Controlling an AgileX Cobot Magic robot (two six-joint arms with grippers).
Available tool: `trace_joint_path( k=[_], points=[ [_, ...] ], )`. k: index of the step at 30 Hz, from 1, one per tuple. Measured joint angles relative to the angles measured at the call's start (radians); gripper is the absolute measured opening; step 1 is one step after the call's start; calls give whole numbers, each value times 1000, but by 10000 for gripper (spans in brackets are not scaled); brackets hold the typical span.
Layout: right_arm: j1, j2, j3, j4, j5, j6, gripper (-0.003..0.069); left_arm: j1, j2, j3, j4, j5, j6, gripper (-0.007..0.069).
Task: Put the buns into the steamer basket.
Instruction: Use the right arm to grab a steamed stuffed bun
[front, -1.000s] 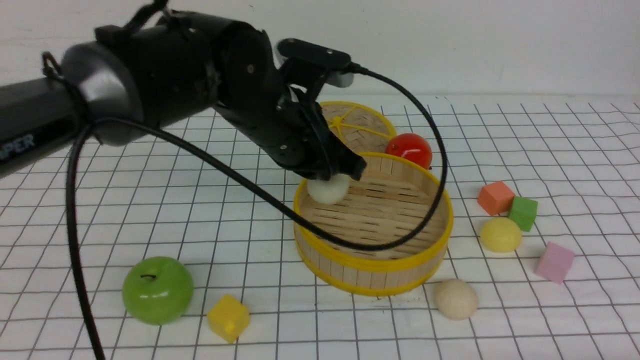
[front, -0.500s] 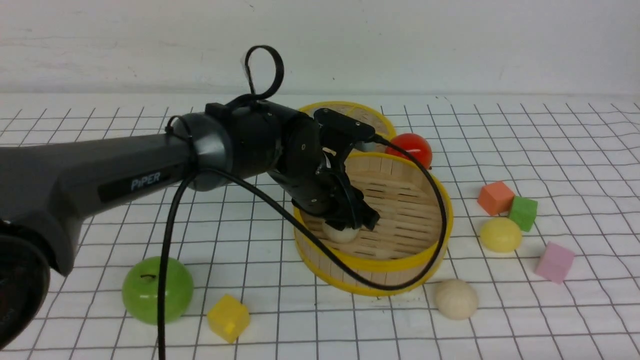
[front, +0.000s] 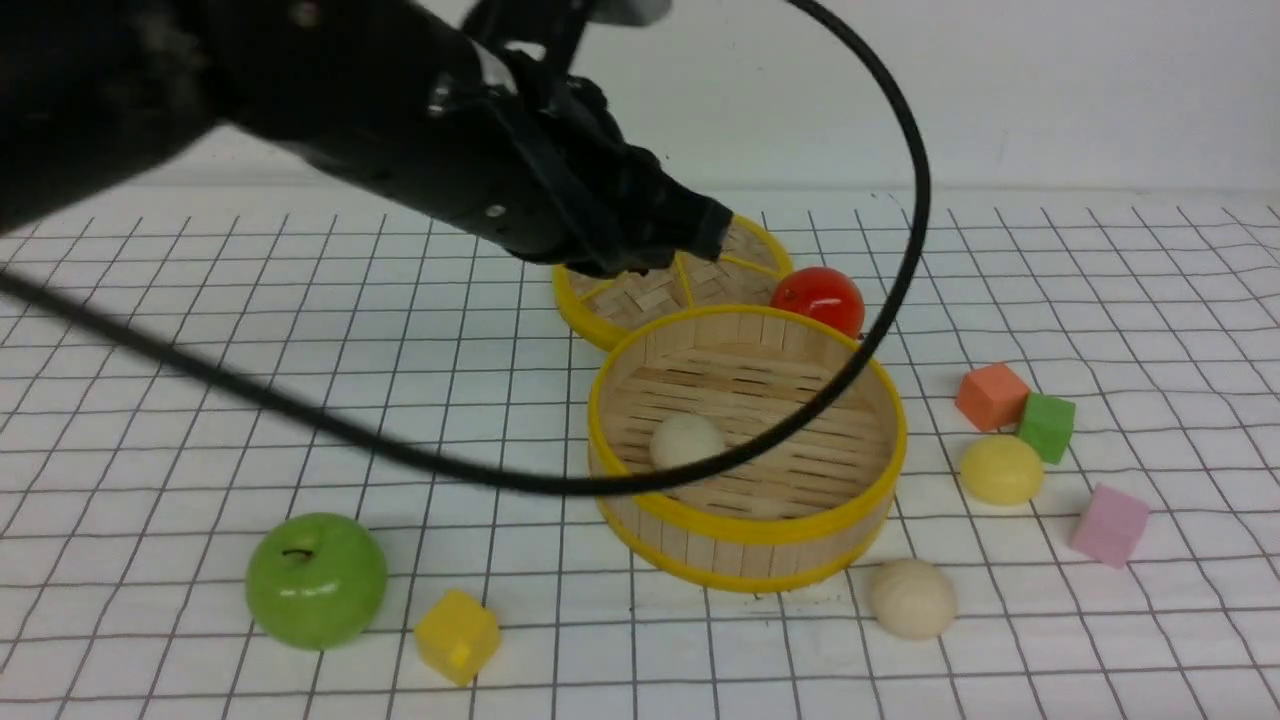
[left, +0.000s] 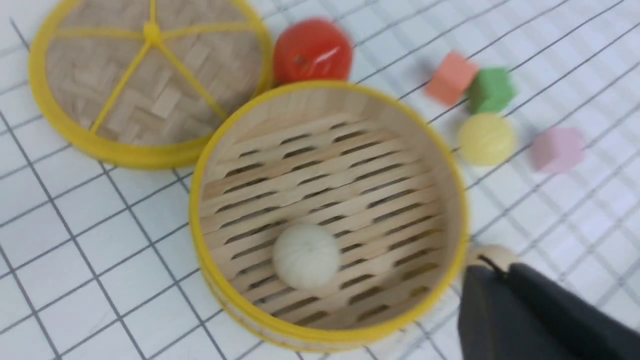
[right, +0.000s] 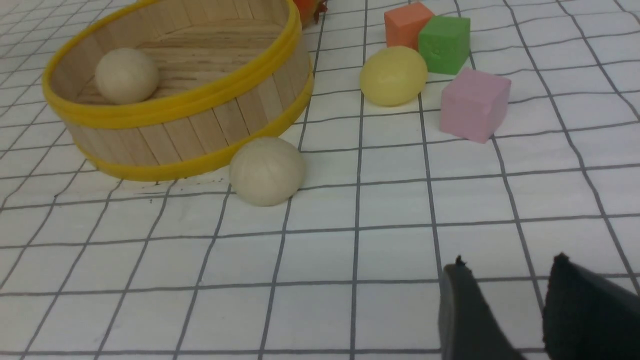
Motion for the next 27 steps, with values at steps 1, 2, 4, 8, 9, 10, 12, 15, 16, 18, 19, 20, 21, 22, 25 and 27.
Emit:
trace_joint_path(
  k=[1, 2, 4, 8, 9, 10, 12, 15, 16, 18, 19, 20, 21, 22, 25, 27],
  points=[
    [0, 0, 0, -4, -3, 0, 241, 0, -60, 47, -17, -19, 4, -13],
    [0, 0, 1, -7, -9, 0, 241, 0, -131, 134, -36, -53, 7, -13],
    [0, 0, 3, -1, -18, 5, 241, 0, -190, 198, -50, -77, 7, -13],
    [0, 0, 14, 161, -90, 104, 241, 0, -431, 463, -114, -173, 6, -13],
    [0, 0, 14, 211, -120, 127, 241, 0, -495, 543, -143, -196, 3, -13],
    [0, 0, 14, 221, -126, 127, 241, 0, -495, 557, -143, -200, 3, -13],
    [0, 0, 14, 339, -198, 170, 241, 0, -615, 713, -191, -249, 3, -13],
    [0, 0, 14, 421, -260, 190, 241, -1, -714, 845, -203, -309, 13, -13],
    [0, 0, 9, 463, -272, 192, 239, -1, -781, 926, -206, -352, 21, -13],
    [0, 6, -41, 484, -204, 171, 222, -1, -853, 1005, -210, -428, 28, -13],
    [0, 27, -86, 484, -147, 146, 206, -1, -885, 1035, -212, -461, 29, -13],
    [0, 65, -142, 477, -78, 114, 188, -1, -898, 1056, -212, -487, 30, -13],
    [0, 65, -154, 475, -63, 107, 184, -1, -905, 1060, -213, -499, 31, -13],
    [0, 142, -245, 455, 47, 54, 155, -1, -920, 1087, -216, -539, 33, -13],
    [0, 400, -465, 380, 305, -71, 82, -1, -922, 1112, -216, -588, 33, -13],
    [0, 483, -527, 354, 373, -102, 58, -1, -922, 1112, -217, -595, 33, -13]
  ],
)
